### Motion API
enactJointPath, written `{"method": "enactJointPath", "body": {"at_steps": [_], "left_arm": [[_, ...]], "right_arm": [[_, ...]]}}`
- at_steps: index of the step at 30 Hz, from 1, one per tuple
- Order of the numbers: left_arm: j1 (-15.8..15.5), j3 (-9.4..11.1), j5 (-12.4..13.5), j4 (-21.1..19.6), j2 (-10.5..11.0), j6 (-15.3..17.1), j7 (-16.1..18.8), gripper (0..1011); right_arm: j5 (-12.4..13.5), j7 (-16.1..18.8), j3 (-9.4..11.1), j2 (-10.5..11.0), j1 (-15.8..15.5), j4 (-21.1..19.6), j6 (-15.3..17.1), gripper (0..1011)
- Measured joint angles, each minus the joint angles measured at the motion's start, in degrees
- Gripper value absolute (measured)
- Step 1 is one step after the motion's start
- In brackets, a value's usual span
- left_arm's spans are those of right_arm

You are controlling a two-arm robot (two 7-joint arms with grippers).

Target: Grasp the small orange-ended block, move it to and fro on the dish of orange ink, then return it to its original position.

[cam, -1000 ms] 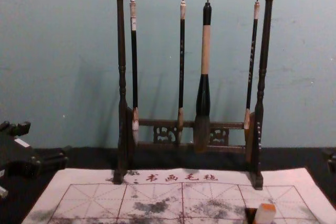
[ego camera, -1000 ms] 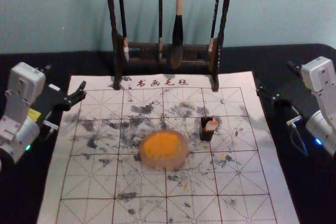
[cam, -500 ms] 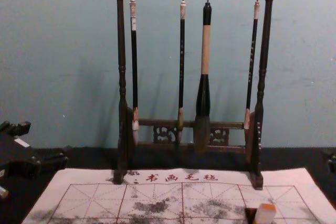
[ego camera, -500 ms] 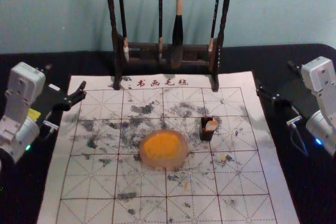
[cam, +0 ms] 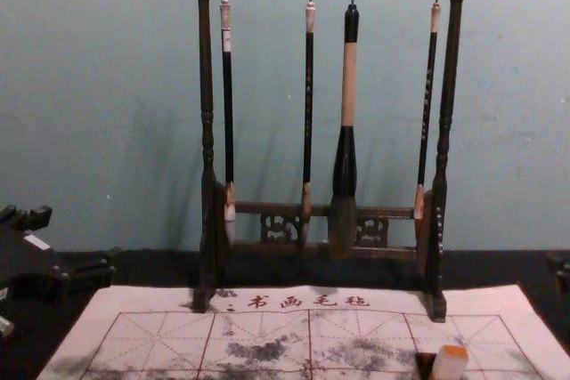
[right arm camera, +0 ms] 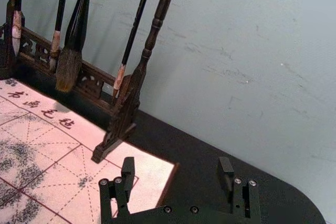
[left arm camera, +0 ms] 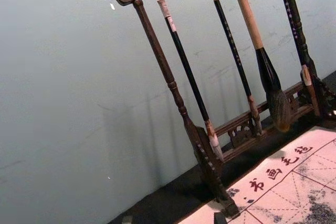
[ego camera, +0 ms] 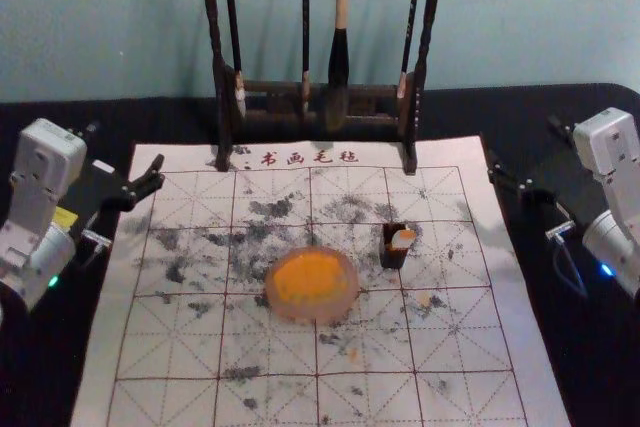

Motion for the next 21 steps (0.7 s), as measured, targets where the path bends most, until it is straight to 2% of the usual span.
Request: {"method": "enactJointPath", "body": {"at_steps": [13, 16, 21], "left_arm": [[0.0, 0.0, 0.0, 0.0, 0.0, 0.0, 0.0, 1002], [0.0, 0.0, 0.0, 0.0, 0.0, 0.0, 0.0, 1001], [0.0, 0.0, 0.0, 0.0, 0.0, 0.0, 0.0, 1001]], "right_arm": [[0.0, 0.3, 0.2, 0.0, -0.1, 0.0, 0.0, 1003], [0.6, 1.8, 0.7, -0.1, -0.6, -0.4, -0.2, 1003], [3.3, 6.2, 1.7, 0.4, -2.2, -1.9, -0.8, 1003]]}}
